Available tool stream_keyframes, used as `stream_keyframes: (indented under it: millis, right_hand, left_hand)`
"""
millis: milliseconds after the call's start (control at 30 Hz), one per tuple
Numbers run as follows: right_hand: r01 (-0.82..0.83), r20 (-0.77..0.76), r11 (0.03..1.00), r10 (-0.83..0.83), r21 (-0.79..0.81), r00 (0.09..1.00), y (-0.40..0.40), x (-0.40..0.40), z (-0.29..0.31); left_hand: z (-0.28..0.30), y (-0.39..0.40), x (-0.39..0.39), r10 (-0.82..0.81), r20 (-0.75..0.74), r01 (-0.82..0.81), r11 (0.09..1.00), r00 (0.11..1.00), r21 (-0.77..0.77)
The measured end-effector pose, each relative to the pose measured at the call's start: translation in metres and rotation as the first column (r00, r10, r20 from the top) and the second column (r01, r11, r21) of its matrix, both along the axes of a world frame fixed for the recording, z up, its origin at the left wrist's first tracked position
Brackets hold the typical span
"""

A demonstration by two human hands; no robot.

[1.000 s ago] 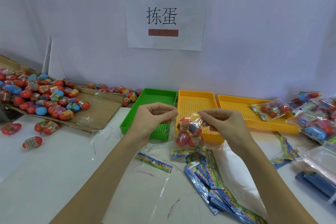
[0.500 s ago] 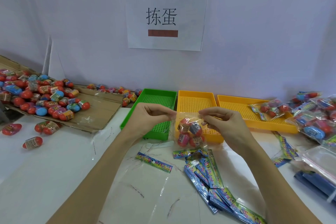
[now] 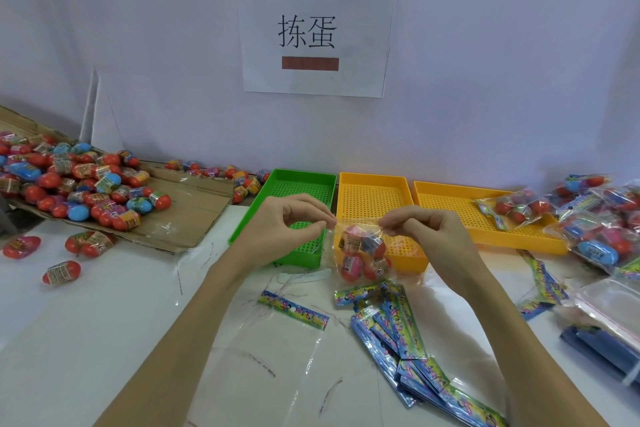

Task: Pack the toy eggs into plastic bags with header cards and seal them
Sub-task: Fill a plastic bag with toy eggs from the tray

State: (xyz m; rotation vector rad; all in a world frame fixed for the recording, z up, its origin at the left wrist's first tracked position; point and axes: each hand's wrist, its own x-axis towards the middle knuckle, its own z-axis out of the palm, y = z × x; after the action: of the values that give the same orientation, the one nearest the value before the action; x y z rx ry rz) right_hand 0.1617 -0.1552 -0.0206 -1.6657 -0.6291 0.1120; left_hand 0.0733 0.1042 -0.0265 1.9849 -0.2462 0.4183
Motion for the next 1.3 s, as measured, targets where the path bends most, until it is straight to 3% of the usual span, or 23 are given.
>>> stream_keyframes:
  millis: [100, 233, 400, 567, 733, 933, 1067, 1133, 1200, 1300]
  right_hand:
    - [-0.008, 0.035, 1.000, 0.007, 0.010, 0.999, 0.004, -0.005, 0.003]
    - [-0.090, 0.113, 0.996, 0.090, -0.003, 0.990, 0.012, -0.013, 0.004]
    - [-0.217, 0.146, 0.976, 0.214, 0.009, 0.966, 0.017, -0.016, 0.004]
    - [-0.001, 0.048, 0.993, -0.005, 0.115, 0.999, 0.015, -0.009, 0.005]
    - [0.052, -0.028, 0.997, -0.054, -0.056, 0.998, 0.008, -0.003, 0.000]
    - [0.057, -0.004, 0.997, -0.057, 0.044, 0.998, 0.015, -0.008, -0.002]
    - [0.100, 0.095, 0.983, -0.086, -0.155, 0.992, 0.017, -0.009, -0.003]
    - [0.086, 0.130, 0.950, -0.048, -0.302, 0.990, 0.016, -0.008, -0.005]
    - [0.022, 0.081, 0.950, 0.003, -0.311, 0.997, 0.015, -0.009, -0.005]
    - [-0.009, 0.089, 0.951, 0.038, -0.310, 0.995, 0.016, -0.011, -0.006]
  left_hand:
    - [0.003, -0.002, -0.003, -0.013, -0.062, 0.011, 1.000, 0.998, -0.028]
    - [0.004, -0.020, -0.002, 0.129, -0.008, -0.129, 0.991, 0.992, -0.031]
    - [-0.002, -0.043, 0.004, 0.055, -0.083, -0.060, 0.997, 0.995, -0.056]
    - [-0.001, -0.037, 0.006, 0.208, -0.081, -0.223, 0.934, 0.975, -0.278]
    - [0.000, -0.034, 0.008, 0.249, -0.190, -0.312, 0.811, 0.950, -0.495]
    - [-0.001, -0.036, 0.007, 0.157, -0.233, -0.246, 0.870, 0.960, -0.428]
    - [-0.003, -0.039, 0.007, 0.185, -0.204, -0.260, 0.851, 0.961, -0.456]
    - [-0.004, -0.039, 0.008, 0.207, -0.192, -0.267, 0.890, 0.959, -0.370]
    - [-0.005, -0.039, 0.007, 0.187, -0.191, -0.228, 0.949, 0.964, -0.218]
    - [-0.007, -0.043, 0.005, 0.154, -0.194, -0.184, 0.972, 0.969, -0.149]
